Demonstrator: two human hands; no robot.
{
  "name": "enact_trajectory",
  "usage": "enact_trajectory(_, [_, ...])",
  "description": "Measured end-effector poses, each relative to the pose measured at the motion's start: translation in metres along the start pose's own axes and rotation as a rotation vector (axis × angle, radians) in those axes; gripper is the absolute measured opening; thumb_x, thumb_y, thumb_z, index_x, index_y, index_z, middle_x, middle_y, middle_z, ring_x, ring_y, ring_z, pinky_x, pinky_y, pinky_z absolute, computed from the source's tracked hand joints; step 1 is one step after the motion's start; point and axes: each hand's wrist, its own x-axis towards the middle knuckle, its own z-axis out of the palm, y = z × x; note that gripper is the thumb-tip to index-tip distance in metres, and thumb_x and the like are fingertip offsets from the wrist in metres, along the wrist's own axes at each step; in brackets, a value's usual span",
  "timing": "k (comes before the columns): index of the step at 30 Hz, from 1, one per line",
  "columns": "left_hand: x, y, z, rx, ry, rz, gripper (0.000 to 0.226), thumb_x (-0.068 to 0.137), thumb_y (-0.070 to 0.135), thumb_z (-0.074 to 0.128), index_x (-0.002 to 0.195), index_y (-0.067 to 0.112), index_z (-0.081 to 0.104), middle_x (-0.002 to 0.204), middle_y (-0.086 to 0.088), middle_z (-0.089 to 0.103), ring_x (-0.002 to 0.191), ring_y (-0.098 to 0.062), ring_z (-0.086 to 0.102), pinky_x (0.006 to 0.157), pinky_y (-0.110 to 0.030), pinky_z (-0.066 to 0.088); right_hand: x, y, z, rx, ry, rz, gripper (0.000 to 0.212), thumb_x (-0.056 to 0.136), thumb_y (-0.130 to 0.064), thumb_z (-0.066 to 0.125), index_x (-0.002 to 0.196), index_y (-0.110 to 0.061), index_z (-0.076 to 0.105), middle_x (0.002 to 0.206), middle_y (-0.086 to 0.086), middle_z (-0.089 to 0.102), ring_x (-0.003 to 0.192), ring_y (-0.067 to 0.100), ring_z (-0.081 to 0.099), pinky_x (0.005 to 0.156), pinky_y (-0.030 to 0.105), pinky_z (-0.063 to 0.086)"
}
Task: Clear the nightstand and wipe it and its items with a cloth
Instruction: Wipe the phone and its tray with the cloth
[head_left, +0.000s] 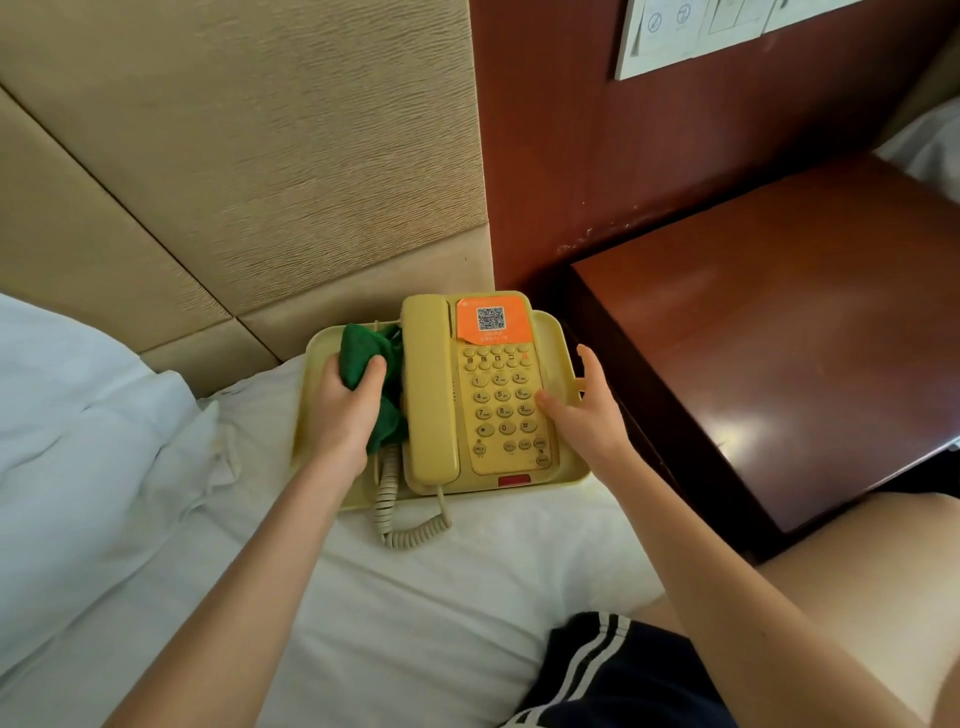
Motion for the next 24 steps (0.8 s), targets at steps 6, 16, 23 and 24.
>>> enact_trajectory(6, [-0.009, 0.001, 0.023, 0.027, -0.03, 0.039, 0.006, 0.09, 0.032, 0.058, 0.094, 0.034, 0.053, 0.093, 0.007, 0.063, 0.089, -0.017, 0.061, 0.086, -0.044, 0.052, -0.003, 0.006, -0.011, 0.07, -0.022, -0.004, 0.061, 0.099, -0.014, 0.044, 0.149, -0.031, 0.014, 0.128, -0.001, 0.05, 0.101, 0.012, 0.053, 0.087, 0.036, 0.05])
enact_trajectory(16, [-0.012, 0.007, 0.026, -0.041, -0.039, -0.003, 0.01, 0.091, 0.029, 0.058, 0.1, 0.029, 0.055, 0.094, 0.007, 0.062, 0.092, -0.018, 0.06, 0.086, -0.041, 0.052, -0.002, 0.012, -0.011, -0.006, -0.058, -0.018, 0.053, 0.102, -0.014, 0.027, 0.15, -0.031, 0.012, 0.113, -0.011, 0.053, 0.092, 0.008, 0.057, 0.073, 0.025, 0.046])
enact_trajectory(23, [0.021, 0.022, -0.01, 0.184, 0.124, 0.382, 0.038, 0.093, 0.021, 0.054, 0.13, 0.017, 0.045, 0.115, 0.006, 0.053, 0.105, -0.011, 0.052, 0.089, -0.025, 0.042, -0.009, 0.0, 0.0, -0.491, 0.18, -0.345, 0.049, 0.099, -0.023, 0.036, 0.146, -0.013, 0.027, 0.146, 0.004, 0.037, 0.135, 0.025, 0.029, 0.109, 0.039, 0.023])
enact_trajectory(24, [0.028, 0.017, -0.012, 0.297, 0.113, 0.454, 0.041, 0.093, 0.021, 0.054, 0.132, 0.017, 0.043, 0.119, 0.004, 0.053, 0.107, -0.012, 0.052, 0.09, -0.025, 0.041, -0.011, -0.003, 0.003, -0.554, 0.162, -0.399, 0.05, 0.099, -0.024, 0.037, 0.147, -0.013, 0.026, 0.15, 0.005, 0.032, 0.139, 0.026, 0.023, 0.111, 0.038, 0.017])
